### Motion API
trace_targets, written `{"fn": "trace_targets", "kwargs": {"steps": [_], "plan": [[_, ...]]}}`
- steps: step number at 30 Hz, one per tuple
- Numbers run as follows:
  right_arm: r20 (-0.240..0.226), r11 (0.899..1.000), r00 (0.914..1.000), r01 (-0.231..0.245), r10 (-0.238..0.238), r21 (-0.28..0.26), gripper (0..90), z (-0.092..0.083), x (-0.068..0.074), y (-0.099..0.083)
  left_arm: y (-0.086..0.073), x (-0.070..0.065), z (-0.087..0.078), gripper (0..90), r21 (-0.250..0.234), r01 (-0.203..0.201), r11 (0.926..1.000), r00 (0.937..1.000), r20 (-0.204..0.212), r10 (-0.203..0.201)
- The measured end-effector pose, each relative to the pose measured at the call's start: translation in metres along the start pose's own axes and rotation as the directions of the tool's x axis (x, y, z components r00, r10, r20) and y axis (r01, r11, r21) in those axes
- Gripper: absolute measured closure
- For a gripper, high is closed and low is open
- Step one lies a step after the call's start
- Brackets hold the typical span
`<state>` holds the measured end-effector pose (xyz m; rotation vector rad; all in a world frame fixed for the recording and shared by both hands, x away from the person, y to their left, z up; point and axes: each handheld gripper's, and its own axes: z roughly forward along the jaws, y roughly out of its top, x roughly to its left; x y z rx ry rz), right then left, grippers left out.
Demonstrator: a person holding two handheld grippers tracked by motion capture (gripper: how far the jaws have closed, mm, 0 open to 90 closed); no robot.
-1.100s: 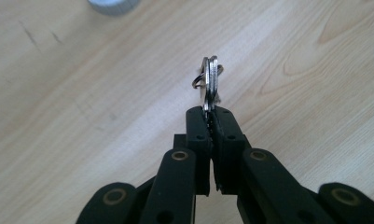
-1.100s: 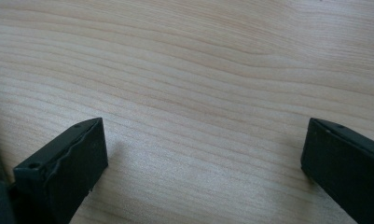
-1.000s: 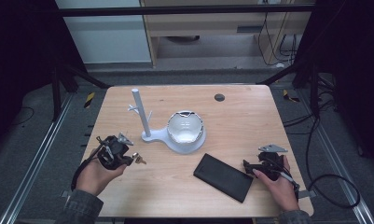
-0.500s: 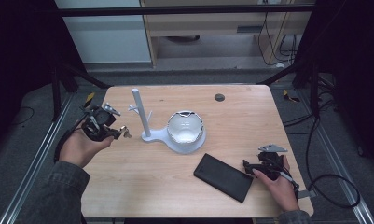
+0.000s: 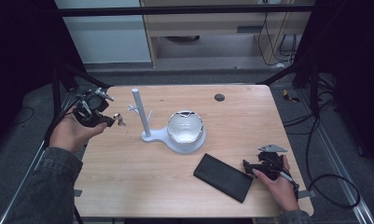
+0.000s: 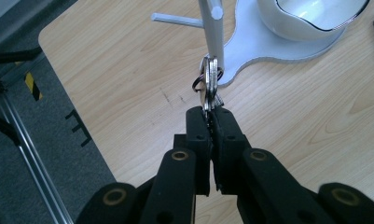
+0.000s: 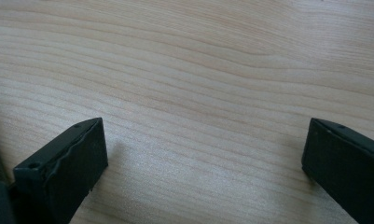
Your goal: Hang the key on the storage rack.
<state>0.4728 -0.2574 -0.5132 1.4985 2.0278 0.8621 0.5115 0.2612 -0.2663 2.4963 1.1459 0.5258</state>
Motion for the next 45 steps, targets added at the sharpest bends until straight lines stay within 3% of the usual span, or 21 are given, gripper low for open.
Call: {"fn": "trace_targets", "kwargs": {"steps": [12,31,45], "plan": [[0.000,1.000,1.0000,0.000,0.000,-0.002,0.4,0.000,0.000,0.000,0.005,0.008,-0.001,86.6,-0.012,0.024,0.9996,0.9996,-0.014,-0.024],[-0.001,1.000,1.0000,0.000,0.000,-0.002,0.4,0.000,0.000,0.000,0.027,0.000,0.003,86.6,-0.005,-0.024,0.9997,0.9997,-0.004,0.024],[-0.001,1.000,1.0000,0.000,0.000,-0.002,0.4,0.000,0.000,0.000,0.036,0.001,0.013,86.5,-0.007,-0.019,0.9998,0.9998,-0.001,0.019]]}}
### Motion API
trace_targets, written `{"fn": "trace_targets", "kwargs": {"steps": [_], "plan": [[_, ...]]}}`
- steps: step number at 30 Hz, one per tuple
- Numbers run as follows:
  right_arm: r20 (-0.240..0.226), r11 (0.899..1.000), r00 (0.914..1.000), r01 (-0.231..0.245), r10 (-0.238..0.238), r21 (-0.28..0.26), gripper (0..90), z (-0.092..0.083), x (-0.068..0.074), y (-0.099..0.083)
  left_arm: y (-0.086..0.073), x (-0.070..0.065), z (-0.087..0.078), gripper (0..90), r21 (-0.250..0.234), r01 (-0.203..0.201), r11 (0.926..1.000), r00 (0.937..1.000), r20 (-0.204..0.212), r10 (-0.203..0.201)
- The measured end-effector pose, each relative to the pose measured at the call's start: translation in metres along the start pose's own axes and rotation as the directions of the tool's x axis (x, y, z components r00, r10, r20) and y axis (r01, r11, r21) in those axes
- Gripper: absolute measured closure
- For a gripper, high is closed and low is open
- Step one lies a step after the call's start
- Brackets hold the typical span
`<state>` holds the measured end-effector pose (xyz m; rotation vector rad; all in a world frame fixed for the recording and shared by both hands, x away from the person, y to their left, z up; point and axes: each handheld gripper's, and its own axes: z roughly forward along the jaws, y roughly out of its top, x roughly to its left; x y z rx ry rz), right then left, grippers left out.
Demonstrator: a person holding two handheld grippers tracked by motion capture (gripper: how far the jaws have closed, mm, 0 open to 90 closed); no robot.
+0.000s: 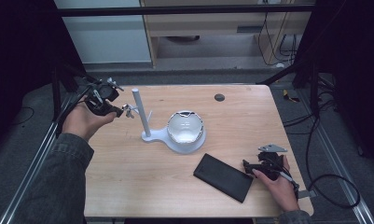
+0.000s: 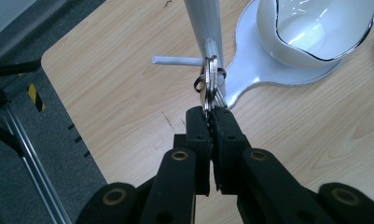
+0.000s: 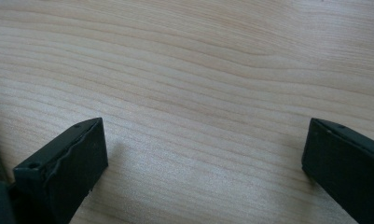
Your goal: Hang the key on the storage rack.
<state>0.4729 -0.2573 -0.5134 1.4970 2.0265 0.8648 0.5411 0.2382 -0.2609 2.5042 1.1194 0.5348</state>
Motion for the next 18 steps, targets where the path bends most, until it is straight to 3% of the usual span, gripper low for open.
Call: {"fn": "trace_targets", "kwargs": {"steps": [8,10,12,18], "plan": [[0.000,1.000,1.0000,0.000,0.000,0.000,0.4,0.000,0.000,0.000,0.000,0.000,0.011,86.4,-0.020,0.007,0.9998,1.0000,-0.001,-0.007],[0.000,1.000,1.0000,0.000,0.000,0.000,0.4,0.000,0.000,0.000,-0.003,0.000,0.011,74.2,-0.043,0.004,0.9991,1.0000,-0.005,-0.005],[0.000,1.000,1.0000,0.000,0.000,0.002,0.4,0.000,0.000,0.000,-0.016,-0.003,0.007,72.1,-0.103,0.007,0.9947,0.9999,-0.007,-0.008],[-0.002,1.000,1.0000,0.000,0.000,0.002,0.4,0.000,0.000,0.000,-0.042,-0.014,0.003,60.6,-0.169,0.023,0.9853,0.9996,-0.012,-0.025]]}}
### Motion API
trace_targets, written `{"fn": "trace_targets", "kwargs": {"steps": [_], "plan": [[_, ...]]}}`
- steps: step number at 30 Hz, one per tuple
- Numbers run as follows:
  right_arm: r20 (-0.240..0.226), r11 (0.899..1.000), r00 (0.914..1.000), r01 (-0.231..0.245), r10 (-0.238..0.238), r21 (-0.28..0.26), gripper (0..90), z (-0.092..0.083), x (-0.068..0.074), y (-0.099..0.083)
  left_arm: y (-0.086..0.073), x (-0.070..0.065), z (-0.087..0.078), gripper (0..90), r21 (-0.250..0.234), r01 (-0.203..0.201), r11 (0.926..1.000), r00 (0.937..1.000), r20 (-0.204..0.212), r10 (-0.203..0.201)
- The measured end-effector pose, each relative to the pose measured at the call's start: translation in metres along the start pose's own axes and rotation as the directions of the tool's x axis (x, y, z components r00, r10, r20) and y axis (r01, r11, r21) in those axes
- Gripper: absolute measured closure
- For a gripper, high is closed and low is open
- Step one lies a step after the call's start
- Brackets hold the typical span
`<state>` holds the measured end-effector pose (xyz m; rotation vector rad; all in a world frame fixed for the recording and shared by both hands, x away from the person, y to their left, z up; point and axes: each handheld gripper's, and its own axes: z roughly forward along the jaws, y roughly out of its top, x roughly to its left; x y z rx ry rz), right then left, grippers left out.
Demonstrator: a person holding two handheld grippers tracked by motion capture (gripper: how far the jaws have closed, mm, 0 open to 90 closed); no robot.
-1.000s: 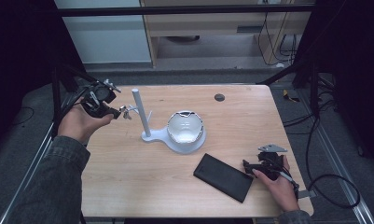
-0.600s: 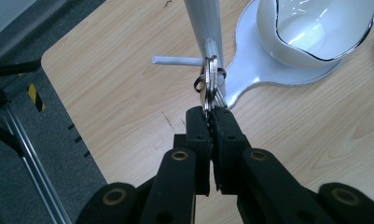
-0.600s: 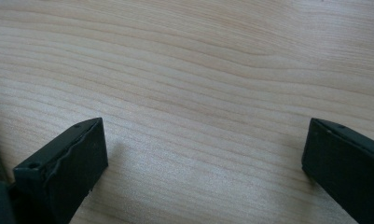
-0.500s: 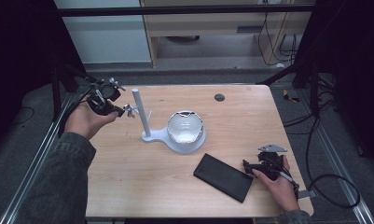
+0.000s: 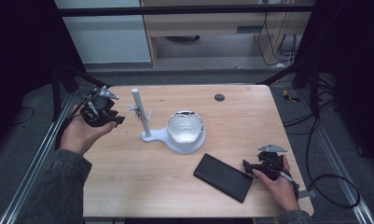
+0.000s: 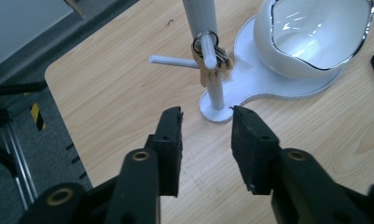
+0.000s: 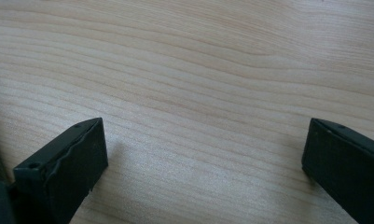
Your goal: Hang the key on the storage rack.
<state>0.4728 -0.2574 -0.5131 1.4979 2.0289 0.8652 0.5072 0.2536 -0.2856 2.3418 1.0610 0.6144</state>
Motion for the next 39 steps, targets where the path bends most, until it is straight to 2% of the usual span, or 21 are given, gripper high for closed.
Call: {"fn": "trace_targets", "kwargs": {"steps": [3,4,7,8,10,11,13,16,18,21,23,24,26,29,30,31,32,33,34,38,39], "plan": [[-0.001,1.000,1.0000,-0.001,0.001,-0.001,0.5,0.000,0.000,0.000,-0.016,-0.012,0.002,56.5,-0.042,-0.003,0.9991,1.0000,0.008,0.003],[-0.001,1.000,1.0000,-0.002,0.002,-0.001,0.4,0.000,0.000,0.000,-0.022,-0.020,0.006,50.8,-0.063,-0.009,0.9980,0.9998,0.014,0.010],[-0.001,1.000,1.0000,-0.002,0.002,-0.001,0.5,0.000,0.000,0.000,-0.037,-0.042,0.020,49.3,-0.099,-0.042,0.9942,0.9983,0.037,0.046],[-0.005,1.000,1.0000,-0.003,0.003,-0.001,0.7,0.000,-0.001,0.000,-0.040,-0.049,0.025,47.9,-0.097,-0.034,0.9947,0.9973,0.061,0.040],[0.001,1.000,1.0000,-0.004,0.004,-0.002,0.5,0.001,-0.001,0.001,-0.048,-0.070,0.041,44.9,-0.112,-0.052,0.9924,0.9940,0.090,0.062],[0.001,1.000,1.0000,-0.004,0.004,-0.002,0.5,0.001,-0.001,0.001,-0.049,-0.088,0.057,44.6,-0.120,-0.062,0.9908,0.9886,0.129,0.077],[0.001,1.000,1.0000,-0.004,0.004,-0.002,0.5,0.001,-0.001,0.001,-0.049,-0.095,0.063,44.3,-0.127,-0.066,0.9897,0.9864,0.141,0.084],[-0.002,1.000,1.0000,-0.009,0.009,-0.001,0.5,0.000,-0.001,0.001,-0.045,-0.122,0.091,44.7,-0.136,-0.090,0.9866,0.9738,0.196,0.115],[-0.003,1.000,1.0000,-0.008,0.008,-0.001,0.5,0.000,-0.001,0.000,-0.044,-0.126,0.097,47.0,-0.138,-0.089,0.9864,0.9702,0.212,0.117],[-0.004,1.000,1.0000,-0.007,0.007,0.000,0.5,-0.001,-0.001,0.000,-0.040,-0.138,0.112,47.8,-0.103,-0.119,0.9876,0.9609,0.239,0.140],[0.001,1.000,1.0000,-0.002,0.002,-0.002,0.6,-0.001,-0.001,-0.001,-0.039,-0.142,0.116,51.8,-0.118,-0.105,0.9875,0.9569,0.258,0.132],[-0.001,1.000,1.0000,-0.005,0.005,-0.001,0.7,-0.001,-0.001,-0.001,-0.038,-0.146,0.119,51.8,-0.117,-0.114,0.9866,0.9513,0.273,0.142],[0.000,1.000,1.0000,-0.001,0.001,-0.002,0.9,-0.001,-0.001,-0.001,-0.036,-0.152,0.123,54.4,-0.115,-0.128,0.9852,0.9481,0.278,0.155],[0.000,1.000,1.0000,0.001,-0.001,-0.003,1.8,-0.003,0.000,-0.002,-0.033,-0.163,0.129,59.5,-0.118,-0.149,0.9817,0.9359,0.304,0.179],[-0.004,1.000,1.0000,0.003,-0.003,-0.006,3.6,-0.005,0.000,-0.004,-0.032,-0.166,0.131,62.8,-0.120,-0.149,0.9815,0.9338,0.309,0.180],[0.001,1.000,0.9999,0.011,-0.011,-0.012,7.1,-0.009,0.000,-0.006,-0.028,-0.171,0.134,68.5,-0.130,-0.146,0.9807,0.9234,0.338,0.182],[0.001,1.000,0.9999,0.011,-0.011,-0.012,7.1,-0.009,0.000,-0.006,-0.028,-0.171,0.134,71.1,-0.130,-0.146,0.9807,0.9234,0.338,0.182],[0.017,1.000,0.9996,0.021,-0.021,-0.020,7.2,-0.011,0.000,-0.007,-0.026,-0.174,0.136,71.1,-0.134,-0.146,0.9801,0.9189,0.349,0.185],[0.022,0.999,0.9997,0.015,-0.014,-0.046,8.2,-0.017,0.000,-0.008,-0.023,-0.178,0.139,77.6,-0.131,-0.163,0.9779,0.9101,0.363,0.200],[0.040,0.997,0.9988,0.032,-0.029,-0.070,9.7,-0.024,0.000,-0.010,-0.024,-0.183,0.142,87.2,-0.135,-0.175,0.9753,0.9056,0.367,0.213],[0.045,0.997,0.9985,0.035,-0.032,-0.068,9.8,-0.025,-0.001,-0.010,-0.026,-0.185,0.143,89.1,-0.131,-0.187,0.9735,0.9009,0.372,0.223]]}}
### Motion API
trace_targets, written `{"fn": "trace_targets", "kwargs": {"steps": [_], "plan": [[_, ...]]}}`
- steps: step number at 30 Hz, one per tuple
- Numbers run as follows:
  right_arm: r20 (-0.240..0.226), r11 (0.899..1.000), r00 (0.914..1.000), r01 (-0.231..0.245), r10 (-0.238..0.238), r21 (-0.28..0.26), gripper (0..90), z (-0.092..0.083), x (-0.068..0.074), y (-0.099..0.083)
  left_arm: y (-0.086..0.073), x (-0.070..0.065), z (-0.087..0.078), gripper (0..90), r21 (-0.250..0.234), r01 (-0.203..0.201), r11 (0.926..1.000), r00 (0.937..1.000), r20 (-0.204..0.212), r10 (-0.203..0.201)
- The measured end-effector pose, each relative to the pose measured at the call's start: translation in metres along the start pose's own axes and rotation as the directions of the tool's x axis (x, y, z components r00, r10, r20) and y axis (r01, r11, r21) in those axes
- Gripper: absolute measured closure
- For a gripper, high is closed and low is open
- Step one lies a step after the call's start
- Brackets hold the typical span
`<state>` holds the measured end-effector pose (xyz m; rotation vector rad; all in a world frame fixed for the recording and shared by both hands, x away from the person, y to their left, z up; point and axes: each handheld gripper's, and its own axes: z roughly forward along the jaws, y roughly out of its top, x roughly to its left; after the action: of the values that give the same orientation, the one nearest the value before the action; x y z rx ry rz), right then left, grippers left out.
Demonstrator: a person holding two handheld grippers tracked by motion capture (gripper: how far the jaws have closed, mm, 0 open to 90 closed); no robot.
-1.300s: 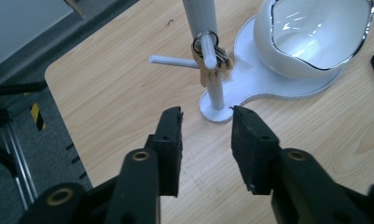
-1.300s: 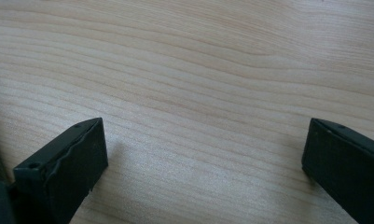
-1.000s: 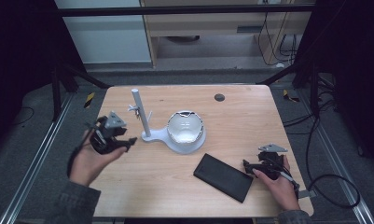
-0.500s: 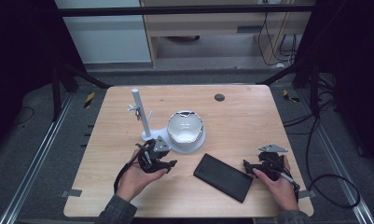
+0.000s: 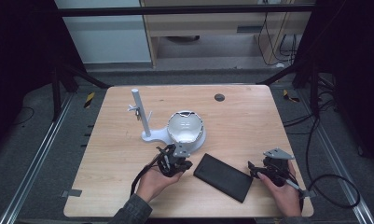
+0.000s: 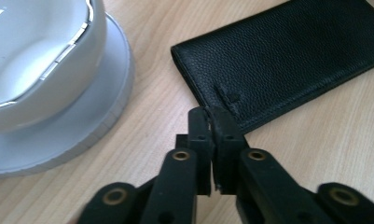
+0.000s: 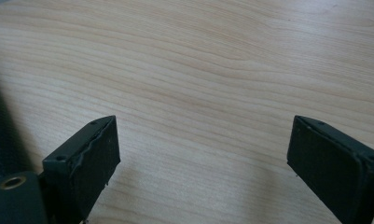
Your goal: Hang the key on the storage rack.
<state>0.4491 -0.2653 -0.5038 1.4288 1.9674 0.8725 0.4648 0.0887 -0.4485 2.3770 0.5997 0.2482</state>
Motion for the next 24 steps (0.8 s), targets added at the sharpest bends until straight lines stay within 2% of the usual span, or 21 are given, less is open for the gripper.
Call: {"fn": "trace_targets", "kwargs": {"steps": [4,7,9,16,18,24], "plan": [[0.011,1.000,0.9999,-0.007,0.007,-0.011,10.4,-0.003,0.001,0.001,-0.006,-0.005,0.004,90.0,0.027,-0.013,0.9995,0.9999,0.000,0.013],[0.015,1.000,0.9996,0.024,-0.024,-0.010,10.4,-0.004,0.005,0.002,-0.014,-0.009,0.009,90.0,0.049,-0.011,0.9987,0.9998,0.015,0.010],[0.014,1.000,0.9995,0.028,-0.028,-0.012,10.4,-0.003,0.006,0.002,-0.015,-0.011,0.012,90.0,0.075,-0.034,0.9966,0.9994,0.007,0.033],[0.004,0.999,0.9995,0.032,-0.032,-0.003,10.1,-0.002,0.005,0.001,-0.014,-0.013,0.022,90.0,0.094,-0.045,0.9946,0.9990,0.009,0.044],[0.004,0.999,0.9994,0.034,-0.034,-0.007,9.8,-0.003,0.005,0.002,-0.015,-0.013,0.024,90.0,0.106,-0.055,0.9928,0.9984,-0.004,0.056],[0.001,0.999,0.9993,0.037,-0.037,-0.008,9.7,-0.003,0.007,0.002,-0.016,-0.011,0.025,90.0,0.112,-0.051,0.9924,0.9985,-0.010,0.053]]}}
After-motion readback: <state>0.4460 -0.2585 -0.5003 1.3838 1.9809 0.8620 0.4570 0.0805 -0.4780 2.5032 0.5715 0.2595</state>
